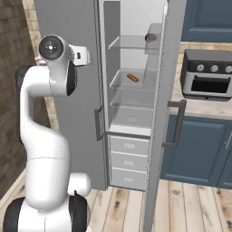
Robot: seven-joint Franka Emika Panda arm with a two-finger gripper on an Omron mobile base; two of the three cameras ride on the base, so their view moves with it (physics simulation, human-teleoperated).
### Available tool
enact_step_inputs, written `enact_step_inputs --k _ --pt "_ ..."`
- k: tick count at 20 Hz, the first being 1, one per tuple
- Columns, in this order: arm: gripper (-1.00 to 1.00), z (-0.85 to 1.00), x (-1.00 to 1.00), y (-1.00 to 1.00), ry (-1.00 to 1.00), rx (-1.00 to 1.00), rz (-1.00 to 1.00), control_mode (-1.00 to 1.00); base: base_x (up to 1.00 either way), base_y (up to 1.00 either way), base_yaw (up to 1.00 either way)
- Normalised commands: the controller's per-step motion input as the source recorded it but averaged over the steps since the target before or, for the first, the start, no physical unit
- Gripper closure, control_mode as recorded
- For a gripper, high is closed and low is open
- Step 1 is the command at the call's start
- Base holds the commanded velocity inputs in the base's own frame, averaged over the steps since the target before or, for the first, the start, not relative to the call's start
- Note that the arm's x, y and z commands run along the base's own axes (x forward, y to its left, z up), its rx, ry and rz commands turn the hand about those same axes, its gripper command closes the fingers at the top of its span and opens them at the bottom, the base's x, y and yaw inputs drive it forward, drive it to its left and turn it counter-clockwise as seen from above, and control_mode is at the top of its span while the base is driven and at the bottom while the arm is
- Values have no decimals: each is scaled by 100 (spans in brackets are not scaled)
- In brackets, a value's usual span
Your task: Pick up the frozen steak from the freezer, place it on any shelf in the fridge, and close the fridge and freezer doors when done.
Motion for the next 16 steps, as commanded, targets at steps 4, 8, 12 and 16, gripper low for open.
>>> enact_step_inputs --k 4,8,12,16 --pt "-100 -27 -100 -16 10 -27 10 -100 0 0 0" --pt "-100 -50 -100 -42 5 -17 14 -100 0 0 0" --pt "-100 -52 -100 -94 0 -1 8 -100 0 0 0" --pt "-100 -23 -85 -100 0 0 0 -100 0 0 0"
